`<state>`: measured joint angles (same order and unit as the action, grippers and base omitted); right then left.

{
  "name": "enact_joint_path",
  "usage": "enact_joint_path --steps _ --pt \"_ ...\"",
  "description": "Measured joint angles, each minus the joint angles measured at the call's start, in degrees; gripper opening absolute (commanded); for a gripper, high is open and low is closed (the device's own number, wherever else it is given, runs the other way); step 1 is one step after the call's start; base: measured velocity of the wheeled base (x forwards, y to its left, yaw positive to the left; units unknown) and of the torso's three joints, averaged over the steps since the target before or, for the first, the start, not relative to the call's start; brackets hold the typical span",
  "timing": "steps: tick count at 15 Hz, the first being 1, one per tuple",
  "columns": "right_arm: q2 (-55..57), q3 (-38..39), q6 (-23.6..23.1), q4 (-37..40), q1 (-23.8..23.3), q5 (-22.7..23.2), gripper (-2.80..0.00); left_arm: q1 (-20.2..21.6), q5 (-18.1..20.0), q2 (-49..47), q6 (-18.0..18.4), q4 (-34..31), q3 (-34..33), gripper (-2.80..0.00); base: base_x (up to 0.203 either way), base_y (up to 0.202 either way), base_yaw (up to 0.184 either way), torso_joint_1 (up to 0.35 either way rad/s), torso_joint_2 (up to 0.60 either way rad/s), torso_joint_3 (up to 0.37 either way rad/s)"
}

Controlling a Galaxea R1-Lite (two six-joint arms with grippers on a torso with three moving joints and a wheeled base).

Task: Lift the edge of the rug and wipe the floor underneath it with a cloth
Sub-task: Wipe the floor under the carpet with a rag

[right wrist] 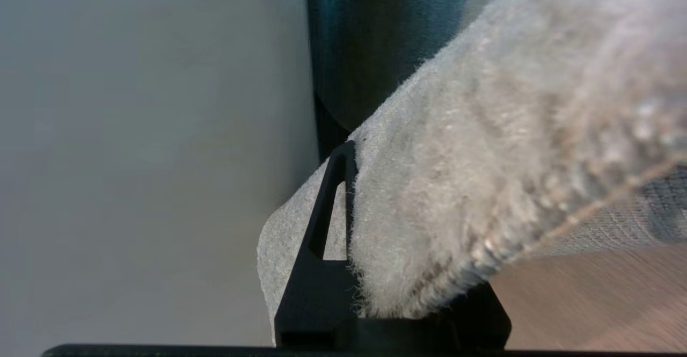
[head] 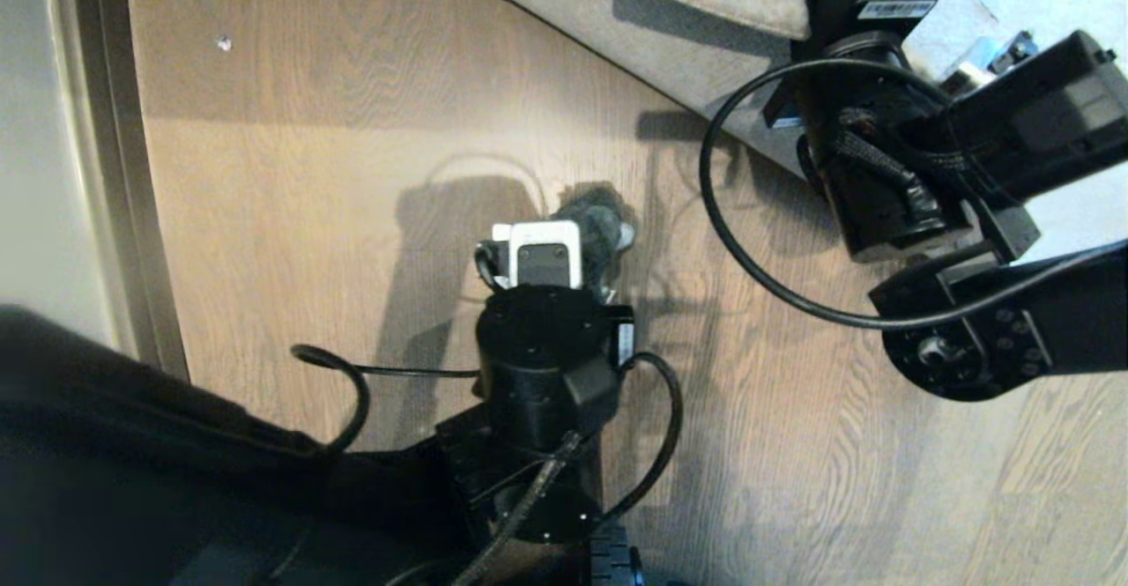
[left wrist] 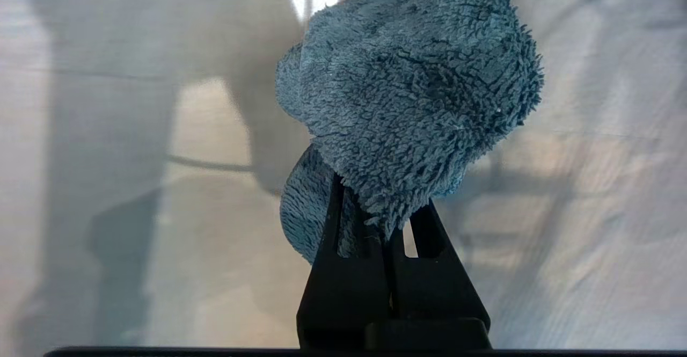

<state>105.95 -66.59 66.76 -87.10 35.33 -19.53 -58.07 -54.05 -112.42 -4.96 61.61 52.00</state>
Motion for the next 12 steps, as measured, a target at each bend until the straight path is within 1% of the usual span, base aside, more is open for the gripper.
enact_joint_path --steps 2,4,8,12 --pt "-0.2 0.0 0.0 0.0 -0.1 0.0 -2.8 0.7 -0.4 -3.9 0.0 0.0 4.3 -2.8 0.0 0.0 0.0 0.0 0.0 0.0" --pt "-0.2 0.0 0.0 0.0 -0.1 0.0 -2.8 2.9 -0.6 -6.7 0.0 -0.1 6.9 -2.8 0.0 0.0 0.0 0.0 0.0 0.0" --pt "0.1 0.0 0.2 -0.1 -0.1 -0.1 -2.8 8.3 -0.7 -7.7 0.1 0.0 8.1 -2.8 0.0 0.0 0.0 0.0 0.0 0.0" --pt "0.3 0.1 0.3 -0.2 -0.2 0.0 -2.8 14.3 -0.9 -4.5 0.8 -0.3 7.9 -2.8 0.0 0.0 0.0 0.0 0.0 0.0"
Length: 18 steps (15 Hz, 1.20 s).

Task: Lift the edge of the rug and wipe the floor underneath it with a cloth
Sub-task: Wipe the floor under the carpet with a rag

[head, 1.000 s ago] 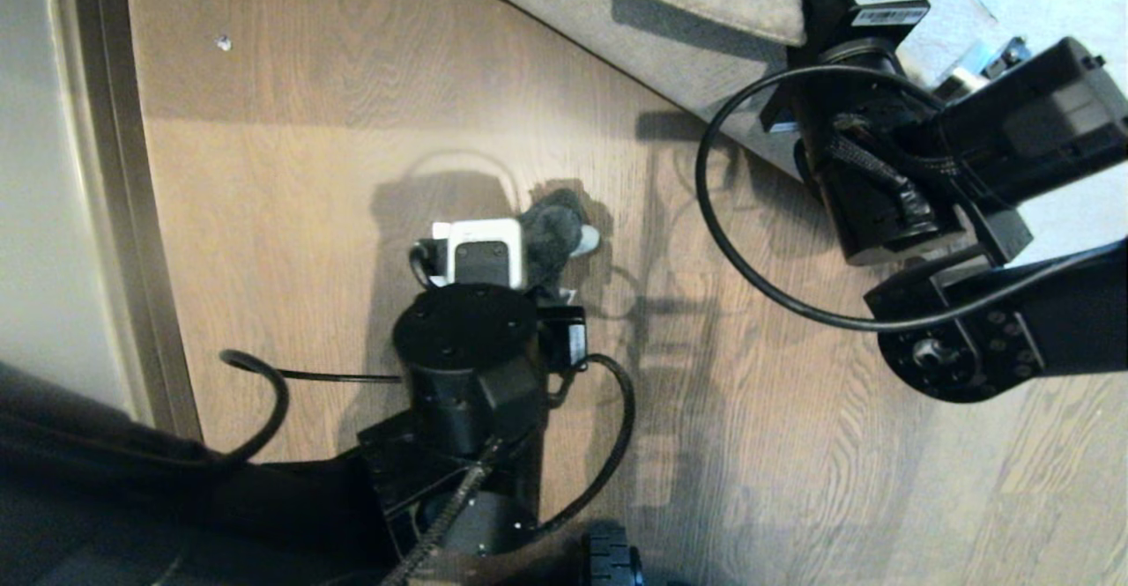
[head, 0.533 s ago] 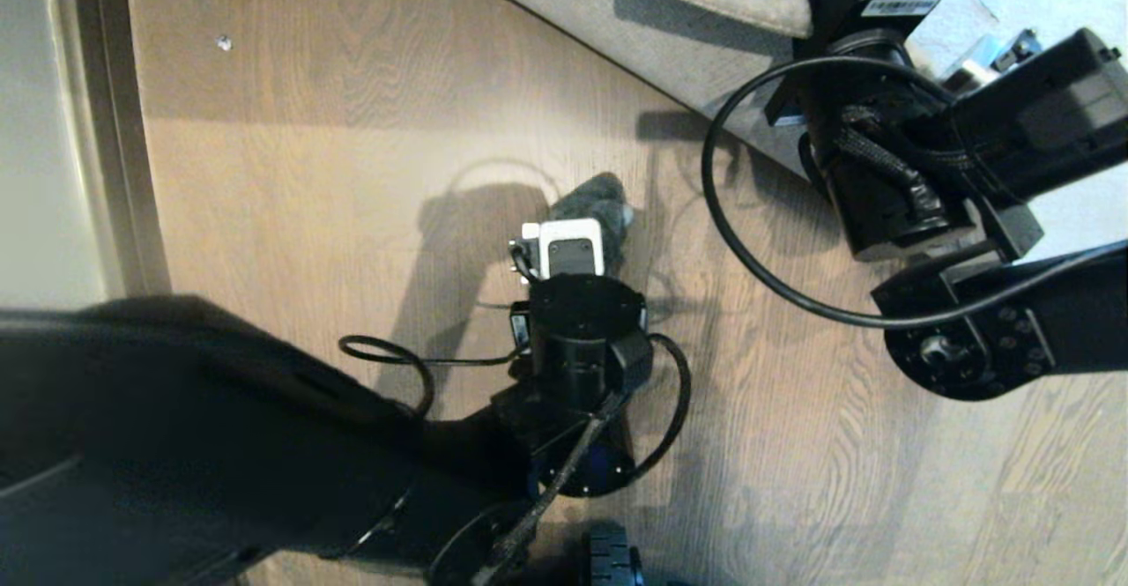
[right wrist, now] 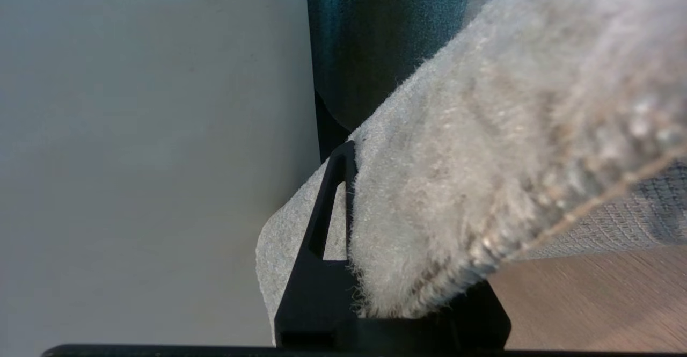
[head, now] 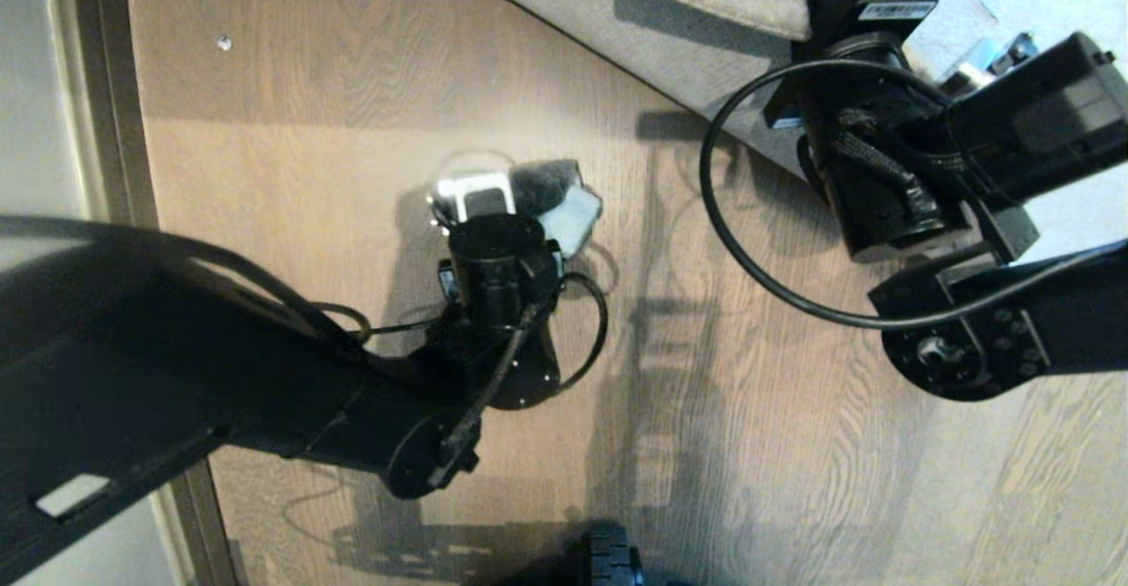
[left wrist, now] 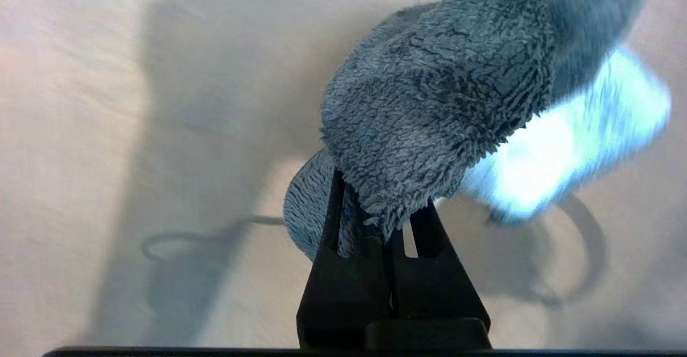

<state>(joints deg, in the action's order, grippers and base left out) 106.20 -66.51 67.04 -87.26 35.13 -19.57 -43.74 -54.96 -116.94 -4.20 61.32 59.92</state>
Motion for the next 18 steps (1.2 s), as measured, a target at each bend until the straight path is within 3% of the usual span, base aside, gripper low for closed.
enact_joint_path --steps 5,9,11,14,18 --pt "0.0 -0.1 0.0 0.0 0.1 -0.1 -2.8 9.1 -0.4 6.7 2.5 -0.2 -0.5 -2.8 0.0 0.0 0.0 0.0 0.0 0.0" --pt "-0.1 0.0 0.0 0.1 0.2 0.0 -2.8 12.8 -0.4 12.4 5.3 -0.3 -2.4 -2.8 0.0 0.0 0.0 0.0 0.0 0.0" --pt "-0.3 0.1 -0.1 0.1 0.2 0.0 -2.8 10.6 -0.4 15.6 6.1 -0.2 -5.6 -2.8 0.0 0.0 0.0 0.0 0.0 0.0" --pt "-0.5 0.2 0.0 0.1 0.2 0.0 -2.8 2.9 -0.7 19.0 6.7 -0.2 -10.1 -2.8 0.0 0.0 0.0 0.0 0.0 0.0" --pt "-0.9 0.3 -0.2 0.1 0.1 0.0 -2.8 -4.4 0.3 17.7 6.9 -0.2 -9.6 -2.8 0.0 0.0 0.0 0.0 0.0 0.0"
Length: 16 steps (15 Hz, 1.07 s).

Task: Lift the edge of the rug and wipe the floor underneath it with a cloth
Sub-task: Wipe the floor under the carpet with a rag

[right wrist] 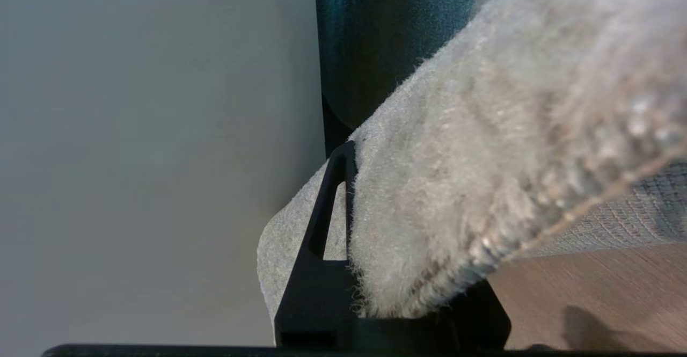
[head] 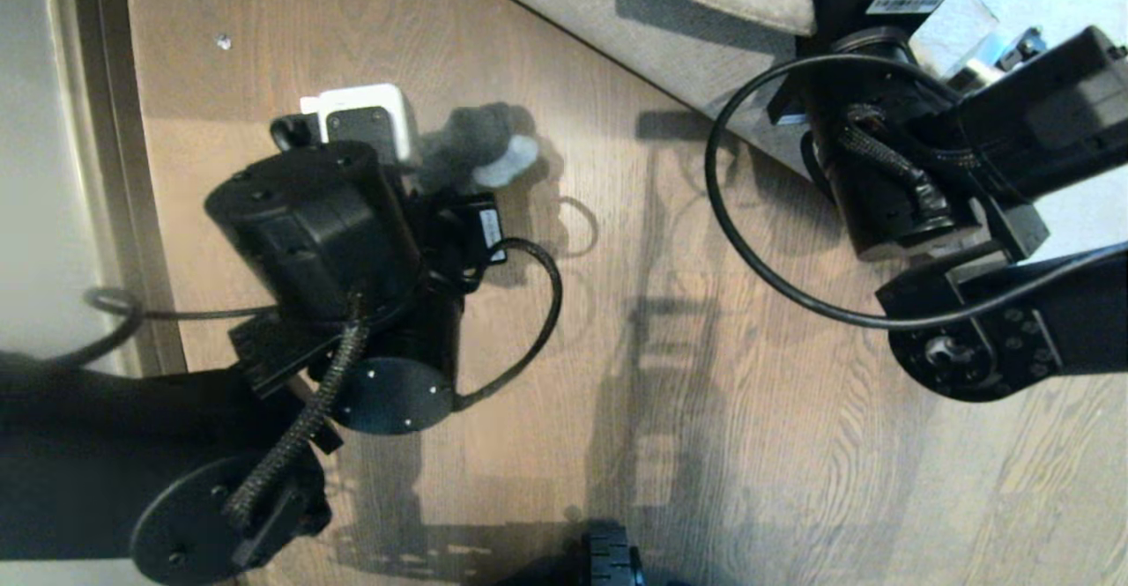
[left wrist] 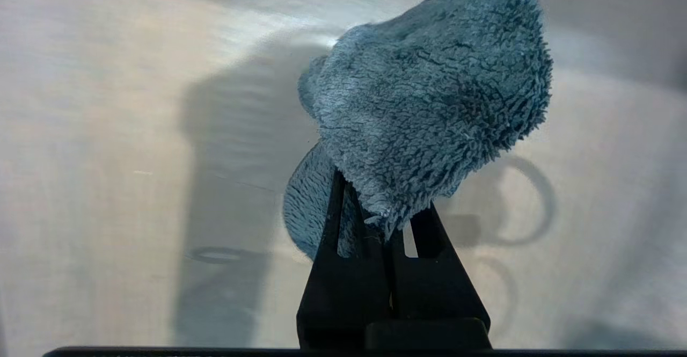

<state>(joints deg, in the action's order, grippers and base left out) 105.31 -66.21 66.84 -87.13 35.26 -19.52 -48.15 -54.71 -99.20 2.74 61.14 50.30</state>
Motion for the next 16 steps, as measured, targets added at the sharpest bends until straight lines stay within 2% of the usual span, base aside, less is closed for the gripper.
enact_joint_path --steps 4,11,13,16 --pt "-0.5 0.3 -0.3 0.0 0.0 -0.1 -2.8 -2.2 0.3 -6.9 -0.1 0.1 8.1 -2.8 0.0 0.0 0.0 0.0 0.0 0.0" --pt "-1.3 0.7 -1.1 -0.1 0.0 -0.1 -2.8 -2.1 -0.3 -19.7 -0.3 0.0 23.0 -2.8 0.0 0.0 0.0 0.0 0.0 0.0" --pt "-1.5 1.3 -1.1 -0.1 0.0 -0.1 -2.8 -1.2 -0.4 -22.3 -0.3 0.0 25.3 -2.8 0.0 0.0 0.0 0.0 0.0 0.0" --pt "-1.6 1.5 -1.2 -0.2 0.0 -0.2 -2.8 3.2 0.0 -24.0 -0.2 0.0 26.5 -2.8 0.0 0.0 0.0 0.0 0.0 0.0"
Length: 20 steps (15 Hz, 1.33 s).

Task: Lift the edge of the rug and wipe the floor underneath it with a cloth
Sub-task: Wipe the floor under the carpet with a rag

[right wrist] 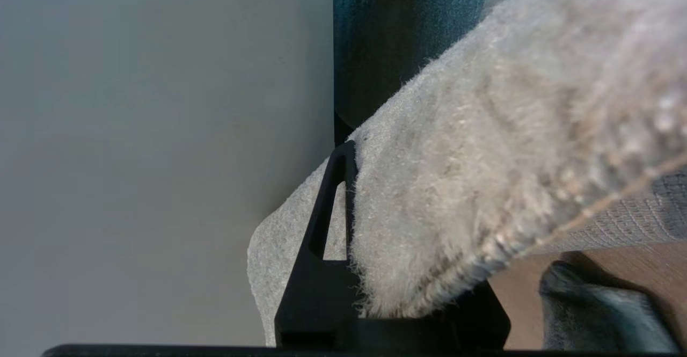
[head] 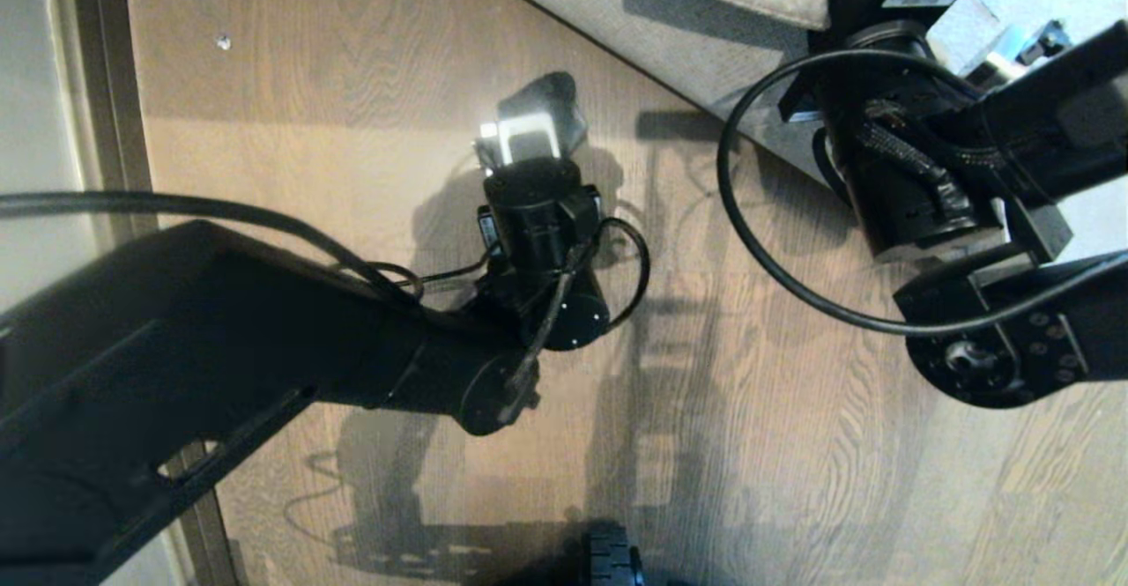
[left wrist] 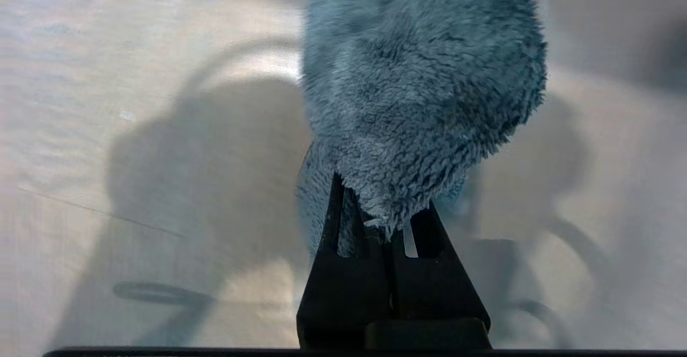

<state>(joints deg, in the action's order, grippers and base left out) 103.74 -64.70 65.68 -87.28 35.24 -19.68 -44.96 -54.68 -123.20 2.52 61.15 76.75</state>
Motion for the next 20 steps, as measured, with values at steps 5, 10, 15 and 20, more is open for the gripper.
enact_joint_path --steps 5,10,15,20 --pt "0.0 -0.2 0.0 0.1 0.4 0.0 -2.8 10.7 0.9 1.2 0.1 -0.2 0.2 -2.8 0.0 0.0 0.0 0.0 0.0 0.0" --pt "-0.9 0.0 -1.1 0.1 1.4 0.1 -2.8 19.5 1.5 5.2 1.1 -0.3 -0.3 -2.8 0.0 0.0 0.0 0.0 0.0 0.0" --pt "-2.4 2.5 -1.2 0.0 3.1 0.0 -2.8 18.1 0.8 10.8 1.3 -1.7 -3.5 -2.8 0.0 0.0 0.0 0.0 0.0 0.0" --pt "-3.3 3.0 -1.5 0.0 3.7 0.1 -2.8 1.0 -3.2 16.4 1.4 -1.0 -13.8 -2.8 0.0 0.0 0.0 0.0 0.0 0.0"
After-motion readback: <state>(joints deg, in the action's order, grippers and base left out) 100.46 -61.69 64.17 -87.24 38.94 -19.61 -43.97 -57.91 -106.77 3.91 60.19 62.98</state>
